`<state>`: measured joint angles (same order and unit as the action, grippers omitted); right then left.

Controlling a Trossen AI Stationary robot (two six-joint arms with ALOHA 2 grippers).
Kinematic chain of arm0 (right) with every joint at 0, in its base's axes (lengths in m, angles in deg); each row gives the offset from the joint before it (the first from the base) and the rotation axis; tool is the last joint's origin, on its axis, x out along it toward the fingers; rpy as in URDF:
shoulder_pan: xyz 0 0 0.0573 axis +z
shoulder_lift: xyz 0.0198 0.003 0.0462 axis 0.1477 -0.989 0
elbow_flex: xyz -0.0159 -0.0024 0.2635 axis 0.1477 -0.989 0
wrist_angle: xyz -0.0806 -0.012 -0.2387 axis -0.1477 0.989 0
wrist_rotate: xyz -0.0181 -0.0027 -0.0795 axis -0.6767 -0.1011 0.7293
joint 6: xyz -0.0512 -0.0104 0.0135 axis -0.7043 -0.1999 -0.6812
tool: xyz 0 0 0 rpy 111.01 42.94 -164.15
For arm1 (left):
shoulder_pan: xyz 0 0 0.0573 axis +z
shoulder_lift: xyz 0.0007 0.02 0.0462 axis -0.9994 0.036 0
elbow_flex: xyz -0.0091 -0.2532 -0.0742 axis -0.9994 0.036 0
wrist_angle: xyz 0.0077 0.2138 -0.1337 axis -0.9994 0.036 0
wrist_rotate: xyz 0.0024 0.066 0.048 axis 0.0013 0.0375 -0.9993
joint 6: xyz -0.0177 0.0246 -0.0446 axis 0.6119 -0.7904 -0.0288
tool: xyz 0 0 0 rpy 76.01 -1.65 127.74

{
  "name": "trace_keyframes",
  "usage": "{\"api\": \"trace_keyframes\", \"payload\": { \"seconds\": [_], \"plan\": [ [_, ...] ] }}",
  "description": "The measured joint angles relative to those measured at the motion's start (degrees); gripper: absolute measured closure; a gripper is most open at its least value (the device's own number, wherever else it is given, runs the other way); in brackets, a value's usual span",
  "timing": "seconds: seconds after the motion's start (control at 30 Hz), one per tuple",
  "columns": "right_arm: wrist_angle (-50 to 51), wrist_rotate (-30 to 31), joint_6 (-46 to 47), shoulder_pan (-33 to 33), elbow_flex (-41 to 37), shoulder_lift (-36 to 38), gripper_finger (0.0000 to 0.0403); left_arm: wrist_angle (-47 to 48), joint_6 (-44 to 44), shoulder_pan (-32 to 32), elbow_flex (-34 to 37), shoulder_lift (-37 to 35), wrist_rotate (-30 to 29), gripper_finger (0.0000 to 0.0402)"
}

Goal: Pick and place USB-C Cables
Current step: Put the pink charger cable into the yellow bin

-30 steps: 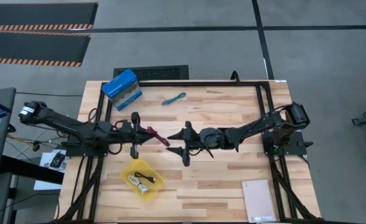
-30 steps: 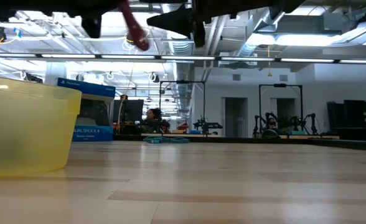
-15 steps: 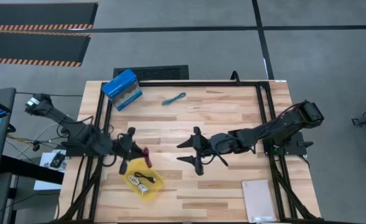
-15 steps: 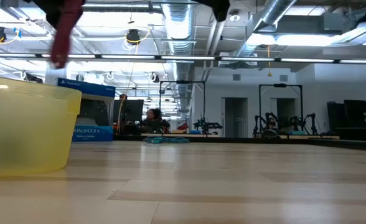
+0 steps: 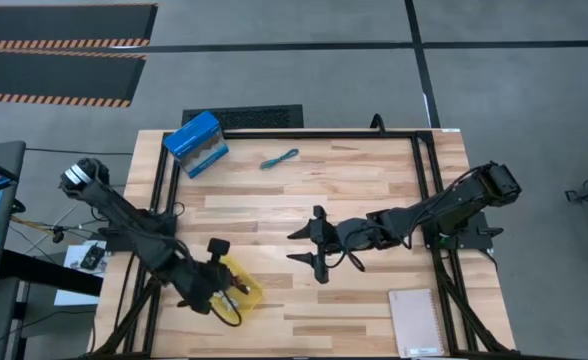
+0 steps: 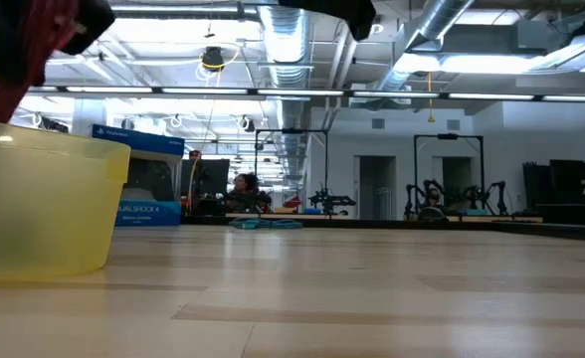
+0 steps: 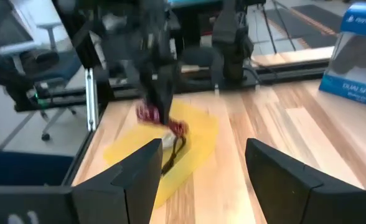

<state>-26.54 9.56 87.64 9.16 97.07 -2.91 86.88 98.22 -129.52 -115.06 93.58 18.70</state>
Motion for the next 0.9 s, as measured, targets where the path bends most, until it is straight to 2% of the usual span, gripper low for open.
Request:
{"api": "trace_keyframes", "payload": {
  "seconds": [0.2, 0.5, 0.6, 0.73, 0.9],
  "plan": [
    [-0.4, 0.0, 0.0, 0.0, 0.1, 0.1, 0.0149, 1.0, -0.3, 0.0, -0.7, 5.6, 4.1, 0.0401],
    [-0.2, 0.0, 0.0, 0.0, 0.1, 0.1, 0.0149, 1.6, 0.1, 0.5, -0.9, 5.9, 7.6, 0.0401],
    [-0.2, 0.0, 0.0, 0.0, 0.1, 0.1, 0.0149, 7.3, -0.3, 0.9, -4.1, 5.9, 8.6, 0.0401],
    [-0.2, 0.0, 0.0, 0.0, 0.1, 0.1, 0.0149, 13.9, -0.8, 0.9, -9.6, 6.0, 5.7, 0.0401],
    [-0.2, 0.0, 0.0, 0.0, 0.1, 0.1, 0.0149, 13.9, -1.7, 1.3, -10.8, 6.0, 7.2, 0.0401]
  ]
}}
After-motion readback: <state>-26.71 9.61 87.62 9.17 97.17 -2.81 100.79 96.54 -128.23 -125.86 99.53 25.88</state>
